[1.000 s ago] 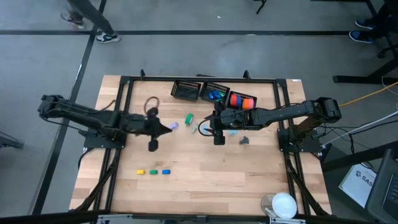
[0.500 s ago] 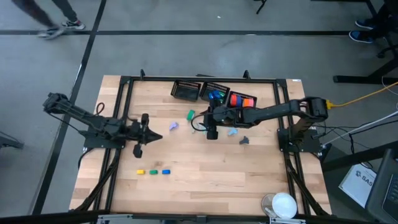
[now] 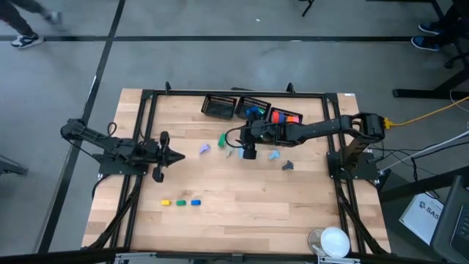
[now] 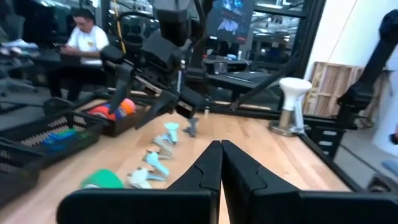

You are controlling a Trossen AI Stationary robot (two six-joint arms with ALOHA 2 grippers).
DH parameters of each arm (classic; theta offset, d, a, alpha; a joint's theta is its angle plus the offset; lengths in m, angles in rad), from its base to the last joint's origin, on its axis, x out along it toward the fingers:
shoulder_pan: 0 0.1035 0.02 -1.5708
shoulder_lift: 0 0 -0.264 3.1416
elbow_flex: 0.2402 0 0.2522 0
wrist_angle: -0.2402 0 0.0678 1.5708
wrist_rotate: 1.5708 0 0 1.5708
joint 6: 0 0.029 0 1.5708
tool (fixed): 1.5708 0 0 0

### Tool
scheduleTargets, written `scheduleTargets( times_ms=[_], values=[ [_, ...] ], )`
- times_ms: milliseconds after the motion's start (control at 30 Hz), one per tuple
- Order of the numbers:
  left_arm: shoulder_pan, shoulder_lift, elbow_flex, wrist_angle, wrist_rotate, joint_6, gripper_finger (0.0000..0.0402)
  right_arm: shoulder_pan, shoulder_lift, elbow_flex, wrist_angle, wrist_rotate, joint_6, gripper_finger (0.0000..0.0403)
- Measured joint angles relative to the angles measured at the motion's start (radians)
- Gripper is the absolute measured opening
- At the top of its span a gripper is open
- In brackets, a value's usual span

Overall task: Pick and place Stapler, Stapler remover, tape
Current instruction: Put the green tape into the right black bin

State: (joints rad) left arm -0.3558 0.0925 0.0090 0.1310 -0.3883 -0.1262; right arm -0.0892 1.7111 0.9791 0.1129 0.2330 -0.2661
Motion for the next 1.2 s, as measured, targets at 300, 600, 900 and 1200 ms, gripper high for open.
scheduleTargets(
  times_ms=[300, 600, 900, 1200],
  values=[
    [0.221, -0.092, 0.000, -0.082, 0.273, 0.040, 0.0002, -0.020, 0.004, 0.000, 0.039, -0.073, -0.002, 0.0228],
    [0.489, -0.093, 0.000, -0.083, 0.536, 0.020, 0.0003, -0.023, 0.029, 0.003, 0.121, -0.080, -0.081, 0.0228],
    [0.566, -0.093, 0.000, -0.090, 0.537, -0.014, 0.0004, -0.069, 0.215, 0.091, 0.142, -0.084, -0.173, 0.0228],
    [0.568, -0.093, 0.000, -0.090, 0.536, -0.070, 0.0004, -0.099, 0.298, 0.215, -0.020, -0.087, -0.180, 0.0228]
  ],
)
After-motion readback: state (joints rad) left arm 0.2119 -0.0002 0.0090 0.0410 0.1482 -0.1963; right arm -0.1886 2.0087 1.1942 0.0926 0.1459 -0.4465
